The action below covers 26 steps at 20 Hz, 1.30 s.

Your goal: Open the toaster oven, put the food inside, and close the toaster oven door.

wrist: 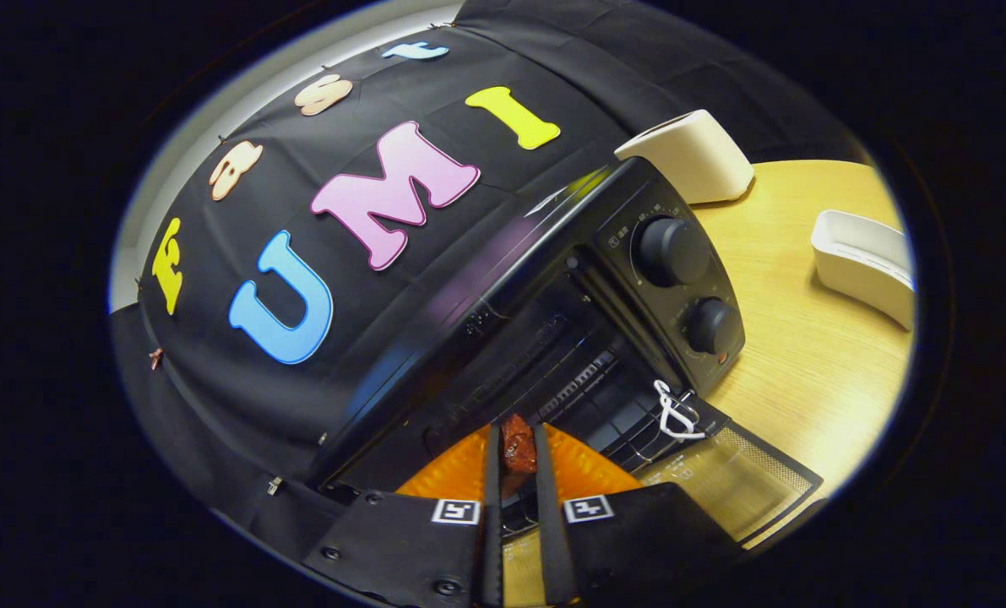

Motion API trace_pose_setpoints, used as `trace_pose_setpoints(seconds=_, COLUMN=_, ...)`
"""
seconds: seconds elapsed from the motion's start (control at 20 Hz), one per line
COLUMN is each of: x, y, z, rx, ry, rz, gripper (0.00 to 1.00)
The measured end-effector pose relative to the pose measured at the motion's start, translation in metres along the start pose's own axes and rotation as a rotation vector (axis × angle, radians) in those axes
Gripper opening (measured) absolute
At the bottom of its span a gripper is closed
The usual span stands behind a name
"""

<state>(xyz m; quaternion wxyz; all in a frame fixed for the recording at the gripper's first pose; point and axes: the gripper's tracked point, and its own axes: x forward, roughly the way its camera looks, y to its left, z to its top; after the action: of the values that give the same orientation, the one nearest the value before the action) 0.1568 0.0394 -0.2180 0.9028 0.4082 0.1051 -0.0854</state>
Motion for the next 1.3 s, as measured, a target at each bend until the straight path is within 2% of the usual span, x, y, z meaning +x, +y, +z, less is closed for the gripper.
trace_pose_setpoints(seconds=0.1, x=-0.007, y=-0.001, z=0.002, rx=-0.055, ry=-0.002, rz=0.007, gripper=0.46)
trace_pose_setpoints(seconds=0.15, x=-0.012, y=-0.002, z=0.004, rx=-0.083, ry=0.003, rz=0.015, gripper=0.48)
trace_pose_setpoints(seconds=0.3, x=-0.024, y=-0.004, z=0.006, rx=-0.133, ry=0.024, rz=0.021, gripper=0.98)
trace_pose_setpoints(seconds=0.75, x=-0.06, y=0.002, z=0.01, rx=-0.237, ry=0.123, rz=0.038, gripper=0.98)
trace_pose_setpoints(seconds=0.9, x=-0.079, y=-0.002, z=0.006, rx=-0.331, ry=0.186, rz=0.044, gripper=0.98)
trace_pose_setpoints(seconds=1.05, x=-0.099, y=-0.018, z=-0.006, rx=-0.431, ry=0.285, rz=0.003, gripper=0.98)
trace_pose_setpoints(seconds=1.3, x=-0.136, y=-0.039, z=-0.03, rx=-0.579, ry=0.421, rz=-0.019, gripper=0.98)
